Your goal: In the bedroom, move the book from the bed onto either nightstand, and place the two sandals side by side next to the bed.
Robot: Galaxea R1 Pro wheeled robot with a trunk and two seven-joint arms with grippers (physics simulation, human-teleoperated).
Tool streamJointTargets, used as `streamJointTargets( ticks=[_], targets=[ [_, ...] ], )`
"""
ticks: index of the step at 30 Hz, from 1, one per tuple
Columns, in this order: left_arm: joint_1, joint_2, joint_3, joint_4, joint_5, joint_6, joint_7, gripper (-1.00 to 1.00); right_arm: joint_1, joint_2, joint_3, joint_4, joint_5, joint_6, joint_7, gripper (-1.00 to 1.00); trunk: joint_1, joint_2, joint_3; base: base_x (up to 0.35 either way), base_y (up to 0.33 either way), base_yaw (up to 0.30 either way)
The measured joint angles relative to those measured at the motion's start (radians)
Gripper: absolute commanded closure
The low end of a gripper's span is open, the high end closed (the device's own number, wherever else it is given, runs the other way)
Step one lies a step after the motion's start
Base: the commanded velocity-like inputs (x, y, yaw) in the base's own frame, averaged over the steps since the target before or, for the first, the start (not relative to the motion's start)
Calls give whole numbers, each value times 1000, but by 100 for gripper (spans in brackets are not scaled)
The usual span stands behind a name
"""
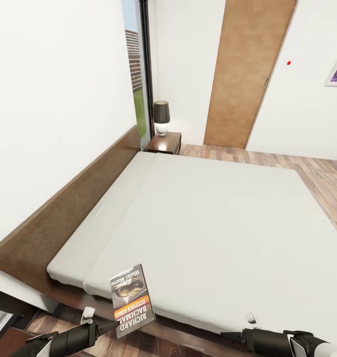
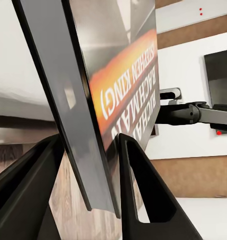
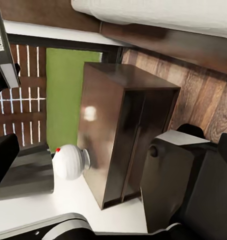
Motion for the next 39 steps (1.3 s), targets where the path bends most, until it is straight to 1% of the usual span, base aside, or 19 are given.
streamJointTargets(
  ticks=[39],
  targets=[
    [0, 0, 0, 0, 0, 0, 0, 100, 0, 0, 0, 0, 0, 0, 0, -100, 0, 0, 63, 0, 0, 0]
  ],
)
